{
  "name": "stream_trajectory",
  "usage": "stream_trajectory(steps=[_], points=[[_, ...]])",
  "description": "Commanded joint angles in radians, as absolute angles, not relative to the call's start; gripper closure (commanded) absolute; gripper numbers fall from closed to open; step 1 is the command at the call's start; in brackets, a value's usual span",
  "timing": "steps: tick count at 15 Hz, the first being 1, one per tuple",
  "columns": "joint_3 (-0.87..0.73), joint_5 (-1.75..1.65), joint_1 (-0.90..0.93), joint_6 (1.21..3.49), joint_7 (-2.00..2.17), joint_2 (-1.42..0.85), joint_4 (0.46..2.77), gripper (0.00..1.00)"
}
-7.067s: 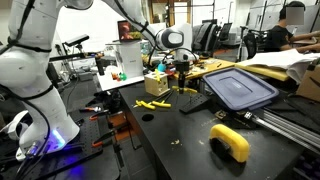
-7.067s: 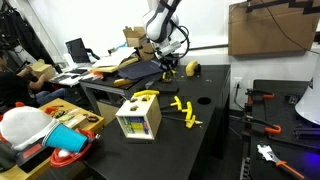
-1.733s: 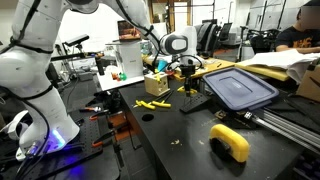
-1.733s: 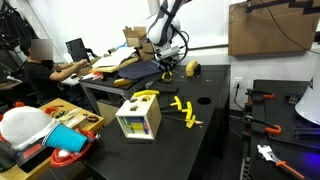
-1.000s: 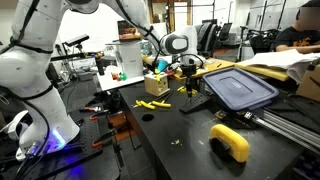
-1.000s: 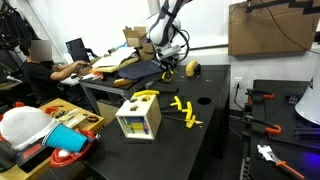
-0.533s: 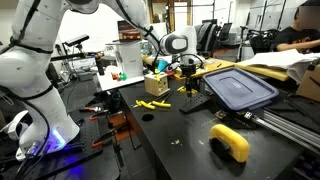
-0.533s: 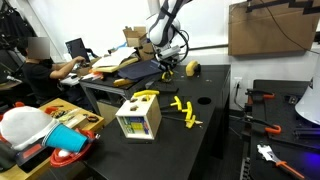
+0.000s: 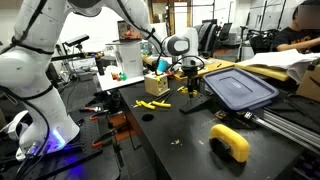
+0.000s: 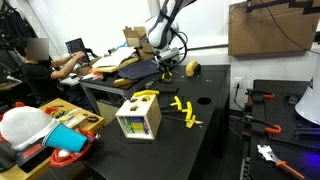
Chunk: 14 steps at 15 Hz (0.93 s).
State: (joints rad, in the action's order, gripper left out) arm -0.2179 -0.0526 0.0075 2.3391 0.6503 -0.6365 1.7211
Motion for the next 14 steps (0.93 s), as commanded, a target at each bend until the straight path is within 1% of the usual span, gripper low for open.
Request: stream_trajectory(steps=[1,5,14], points=[[-0.215,-0.041,-0.001,2.321,0.644,-0.676,1.655,0.96],[-0.211,-0.036,-0.002,2.314,0.640,-0.686,1.635,0.96],[-0.202,-0.024,-0.006,2.286,0.624,-0.653,1.670,0.96]])
